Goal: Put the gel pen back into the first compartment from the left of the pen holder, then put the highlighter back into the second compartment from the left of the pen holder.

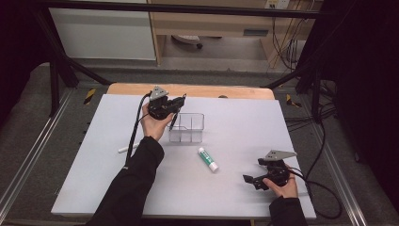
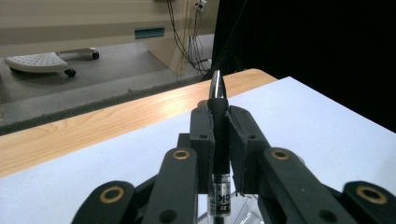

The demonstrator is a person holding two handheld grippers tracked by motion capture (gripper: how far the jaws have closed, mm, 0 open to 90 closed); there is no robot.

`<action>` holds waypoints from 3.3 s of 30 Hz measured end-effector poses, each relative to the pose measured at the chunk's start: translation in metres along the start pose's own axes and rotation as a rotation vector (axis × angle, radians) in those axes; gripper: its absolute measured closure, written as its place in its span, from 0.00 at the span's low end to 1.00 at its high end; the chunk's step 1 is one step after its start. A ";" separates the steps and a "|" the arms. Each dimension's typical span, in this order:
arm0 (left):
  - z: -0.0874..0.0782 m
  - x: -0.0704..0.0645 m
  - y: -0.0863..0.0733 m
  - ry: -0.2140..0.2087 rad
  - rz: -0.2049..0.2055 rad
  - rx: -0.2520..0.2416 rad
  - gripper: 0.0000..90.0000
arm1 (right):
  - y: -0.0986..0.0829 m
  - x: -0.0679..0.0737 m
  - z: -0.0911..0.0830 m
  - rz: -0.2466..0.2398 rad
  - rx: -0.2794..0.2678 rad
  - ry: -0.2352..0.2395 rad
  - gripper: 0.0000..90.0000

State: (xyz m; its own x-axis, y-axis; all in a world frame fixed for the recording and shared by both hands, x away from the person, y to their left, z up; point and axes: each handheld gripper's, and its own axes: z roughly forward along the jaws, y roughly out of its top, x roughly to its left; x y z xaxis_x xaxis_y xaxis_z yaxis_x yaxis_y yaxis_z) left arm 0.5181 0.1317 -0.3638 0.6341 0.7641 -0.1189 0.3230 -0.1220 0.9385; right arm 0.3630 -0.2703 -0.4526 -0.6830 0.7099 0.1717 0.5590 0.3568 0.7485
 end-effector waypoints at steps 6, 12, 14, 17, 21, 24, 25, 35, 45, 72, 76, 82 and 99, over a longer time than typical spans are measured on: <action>-0.005 0.000 -0.006 -0.002 0.017 0.033 0.88 | 0.000 0.000 0.000 0.001 0.005 0.002 0.01; -0.009 0.000 -0.010 -0.029 0.034 0.098 0.87 | 0.000 0.000 0.000 0.001 0.005 0.001 0.01; -0.012 -0.001 -0.010 -0.023 0.045 0.103 0.76 | 0.000 0.001 0.001 0.003 0.011 0.000 0.01; -0.021 -0.001 -0.008 -0.011 0.071 0.117 0.72 | 0.000 0.000 0.001 0.003 0.012 -0.002 0.01; -0.039 -0.003 -0.004 -0.012 0.094 0.111 0.63 | 0.000 0.000 0.001 0.001 0.012 -0.001 0.01; -0.053 -0.003 -0.003 -0.019 0.109 0.117 0.50 | 0.000 0.000 0.002 0.000 0.011 -0.002 0.01; -0.058 -0.003 -0.003 -0.025 0.114 0.132 0.46 | 0.000 0.001 0.002 0.000 0.012 -0.002 0.01; -0.098 0.000 -0.021 0.007 0.177 0.212 0.27 | 0.000 0.000 0.002 0.003 0.013 -0.001 0.01; -0.121 0.006 -0.039 0.019 0.164 0.259 0.16 | 0.000 0.001 0.002 0.006 0.015 -0.007 0.01; -0.140 0.042 -0.086 0.025 0.153 0.400 0.10 | 0.000 0.000 0.002 0.015 0.006 -0.010 0.01; -0.141 0.051 -0.088 0.019 0.158 0.414 0.10 | 0.000 0.000 0.003 0.012 0.006 -0.008 0.01; -0.138 0.061 -0.089 0.015 0.179 0.450 0.11 | 0.000 0.000 0.003 0.009 0.006 -0.010 0.01; -0.127 0.089 -0.098 -0.013 0.184 0.516 0.34 | -0.001 0.001 0.004 0.002 0.015 -0.011 0.01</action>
State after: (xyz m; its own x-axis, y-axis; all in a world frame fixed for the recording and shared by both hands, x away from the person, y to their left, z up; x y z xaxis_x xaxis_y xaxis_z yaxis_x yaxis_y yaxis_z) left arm 0.4531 0.2920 -0.4247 0.7201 0.6934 0.0249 0.5070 -0.5503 0.6635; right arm 0.3638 -0.2680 -0.4552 -0.6767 0.7171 0.1665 0.5678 0.3644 0.7381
